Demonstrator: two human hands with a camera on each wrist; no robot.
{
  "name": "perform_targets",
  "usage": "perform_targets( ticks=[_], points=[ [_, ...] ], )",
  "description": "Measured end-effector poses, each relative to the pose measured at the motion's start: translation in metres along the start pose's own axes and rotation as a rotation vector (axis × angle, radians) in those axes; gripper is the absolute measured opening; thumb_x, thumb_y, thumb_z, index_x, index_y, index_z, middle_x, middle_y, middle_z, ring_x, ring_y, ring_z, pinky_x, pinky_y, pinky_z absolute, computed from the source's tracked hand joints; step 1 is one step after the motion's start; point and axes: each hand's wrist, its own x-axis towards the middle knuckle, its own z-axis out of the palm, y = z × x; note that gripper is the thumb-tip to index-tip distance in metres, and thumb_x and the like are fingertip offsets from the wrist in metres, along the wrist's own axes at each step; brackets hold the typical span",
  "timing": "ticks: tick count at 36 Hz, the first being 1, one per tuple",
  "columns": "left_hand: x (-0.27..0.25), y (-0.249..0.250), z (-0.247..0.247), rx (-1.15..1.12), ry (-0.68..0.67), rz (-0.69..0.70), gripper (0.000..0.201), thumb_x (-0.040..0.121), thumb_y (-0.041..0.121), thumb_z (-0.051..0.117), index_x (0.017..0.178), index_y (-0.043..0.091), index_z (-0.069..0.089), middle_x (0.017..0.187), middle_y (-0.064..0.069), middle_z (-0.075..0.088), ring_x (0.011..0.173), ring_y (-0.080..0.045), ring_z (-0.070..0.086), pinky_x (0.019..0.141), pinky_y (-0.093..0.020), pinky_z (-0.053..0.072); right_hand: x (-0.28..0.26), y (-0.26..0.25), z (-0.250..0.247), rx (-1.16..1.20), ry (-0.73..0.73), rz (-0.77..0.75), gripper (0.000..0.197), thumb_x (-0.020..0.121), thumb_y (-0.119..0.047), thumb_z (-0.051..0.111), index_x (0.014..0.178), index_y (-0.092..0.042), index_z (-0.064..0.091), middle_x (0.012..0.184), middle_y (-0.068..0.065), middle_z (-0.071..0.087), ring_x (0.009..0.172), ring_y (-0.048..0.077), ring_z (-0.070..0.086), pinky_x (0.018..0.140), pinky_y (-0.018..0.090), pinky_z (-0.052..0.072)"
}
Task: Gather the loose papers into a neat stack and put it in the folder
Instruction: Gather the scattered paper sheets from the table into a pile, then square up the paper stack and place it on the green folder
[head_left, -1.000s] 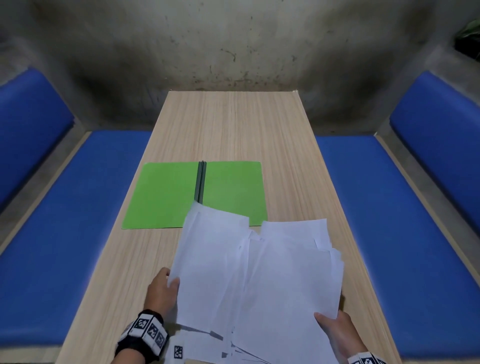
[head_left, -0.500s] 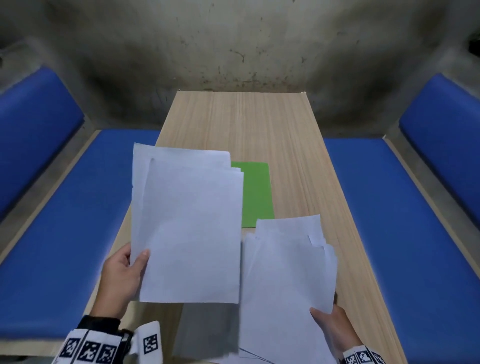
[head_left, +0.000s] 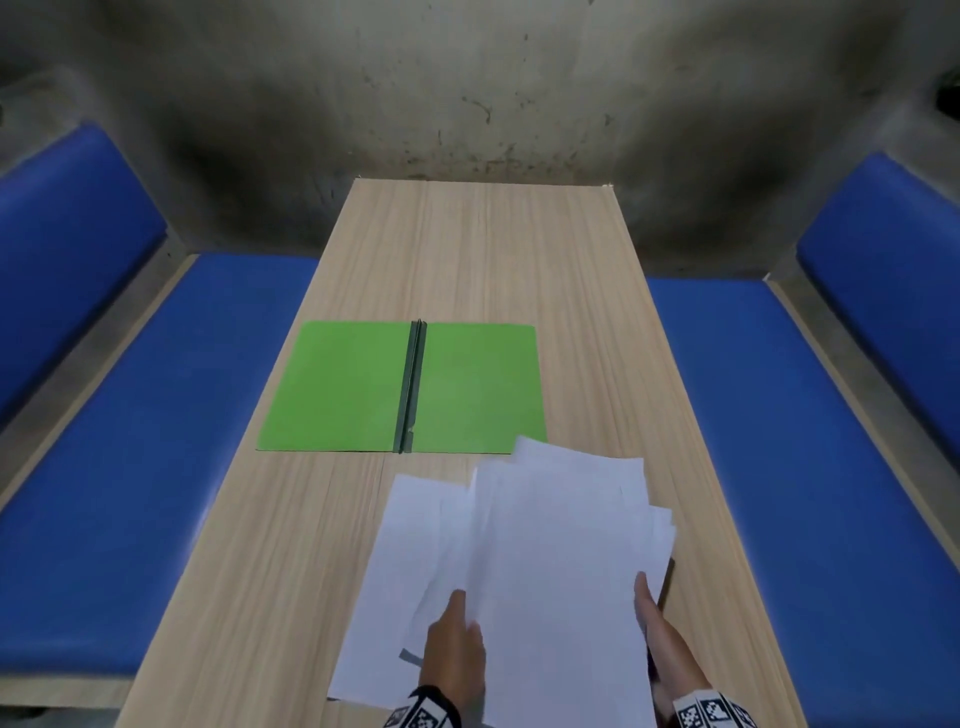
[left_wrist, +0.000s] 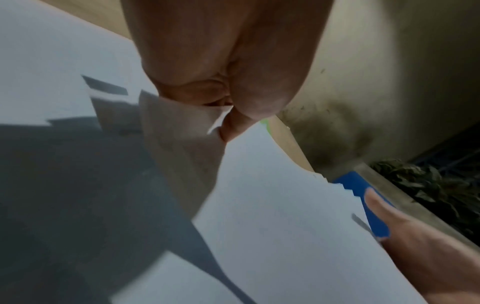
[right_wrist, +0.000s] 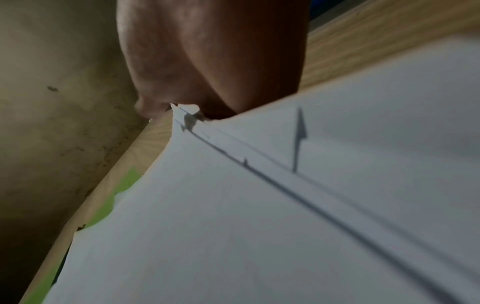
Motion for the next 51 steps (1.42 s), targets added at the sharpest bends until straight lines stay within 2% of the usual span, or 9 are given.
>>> perform_targets(
  ticks=[7, 14, 23, 29, 34, 38, 43, 46, 51],
  points=[
    [0.005, -0.003, -0.016, 0.12, 0.206, 0.029, 0.015, 0.095, 0.028, 0.051, 0.088, 0.018, 0.059, 0.094, 0.002, 0.055, 0.086, -0.012, 0.053, 0.078, -0.028, 0.047, 0.014, 0.014, -0.005, -0.197, 0.077, -0.167, 0.042, 0.087, 0.004, 0.062, 0.128, 0.007, 0.055, 0.114, 0.02, 0.069, 0.098, 0.033, 0.067, 0.074, 0.036, 0.054],
    [0.028, -0.032, -0.058, 0.337, 0.326, -0.299, 0.078, 0.081, 0.057, 0.063, 0.14, 0.016, 0.032, 0.141, -0.009, 0.034, 0.129, -0.029, 0.035, 0.104, -0.041, 0.041, 0.001, 0.004, -0.013, -0.111, 0.047, -0.246, 0.029, 0.089, 0.004, 0.06, 0.118, 0.001, 0.059, 0.103, 0.017, 0.071, 0.091, 0.032, 0.068, 0.061, 0.032, 0.056],
    [0.049, -0.03, -0.067, 0.176, 0.185, -0.295, 0.066, 0.074, 0.037, 0.079, 0.126, 0.01, 0.047, 0.123, -0.01, 0.056, 0.113, -0.029, 0.057, 0.088, -0.038, 0.05, 0.0, -0.001, -0.046, -0.009, 0.135, -0.255, 0.031, 0.09, 0.004, 0.058, 0.121, 0.004, 0.056, 0.106, 0.02, 0.068, 0.095, 0.037, 0.064, 0.081, 0.043, 0.051],
    [0.052, -0.031, -0.074, -0.044, 0.127, -0.145, 0.015, 0.084, 0.009, 0.063, 0.07, 0.011, 0.057, 0.07, 0.003, 0.062, 0.062, -0.014, 0.055, 0.057, -0.019, 0.043, 0.003, -0.003, -0.054, 0.012, 0.127, -0.238, 0.036, 0.088, 0.002, 0.061, 0.123, 0.007, 0.056, 0.115, 0.025, 0.068, 0.105, 0.041, 0.064, 0.102, 0.058, 0.042],
    [0.047, -0.027, -0.079, -0.361, -0.117, -0.231, 0.018, 0.083, -0.001, 0.059, 0.084, 0.01, 0.074, 0.09, -0.011, 0.077, 0.088, -0.033, 0.073, 0.081, -0.041, 0.06, -0.003, -0.008, -0.032, -0.003, -0.025, -0.223, 0.069, 0.052, -0.01, 0.087, 0.116, 0.001, 0.063, 0.11, 0.022, 0.072, 0.105, 0.043, 0.066, 0.094, 0.054, 0.049],
    [0.047, -0.031, -0.081, -0.636, -0.261, -0.367, 0.048, 0.076, 0.047, 0.07, 0.098, 0.005, 0.077, 0.105, -0.019, 0.075, 0.105, -0.043, 0.068, 0.098, -0.051, 0.05, -0.006, -0.012, 0.001, -0.009, -0.09, -0.21, 0.037, 0.08, 0.007, 0.061, 0.116, 0.0, 0.063, 0.108, 0.023, 0.072, 0.099, 0.042, 0.069, 0.083, 0.048, 0.054],
    [0.048, -0.025, -0.082, -0.92, -0.474, -0.397, 0.091, 0.073, 0.09, 0.032, 0.13, 0.026, 0.063, 0.134, -0.013, 0.062, 0.124, -0.035, 0.059, 0.109, -0.053, 0.041, -0.007, -0.007, 0.036, -0.151, -0.171, -0.203, 0.039, 0.072, 0.009, 0.057, 0.109, 0.001, 0.066, 0.106, 0.023, 0.073, 0.099, 0.038, 0.07, 0.083, 0.046, 0.055],
    [0.034, -0.008, -0.084, -0.746, -0.389, -0.354, 0.075, 0.088, 0.07, 0.043, 0.149, 0.027, 0.037, 0.153, -0.003, 0.042, 0.143, -0.026, 0.037, 0.12, -0.047, 0.021, 0.004, 0.002, 0.047, -0.276, -0.113, -0.217, 0.046, 0.075, 0.014, 0.048, 0.115, -0.001, 0.064, 0.106, 0.02, 0.074, 0.1, 0.037, 0.07, 0.087, 0.047, 0.056],
    [0.028, -0.008, -0.066, -0.741, -0.225, -0.309, 0.041, 0.082, -0.01, 0.068, 0.122, -0.005, 0.06, 0.106, -0.023, 0.073, 0.098, -0.038, 0.071, 0.08, -0.042, 0.059, 0.011, 0.011, 0.062, -0.791, 0.077, -0.372, 0.048, 0.081, -0.005, 0.048, 0.127, -0.02, 0.053, 0.121, 0.002, 0.065, 0.101, 0.018, 0.062, 0.094, 0.031, 0.05]
  ],
)
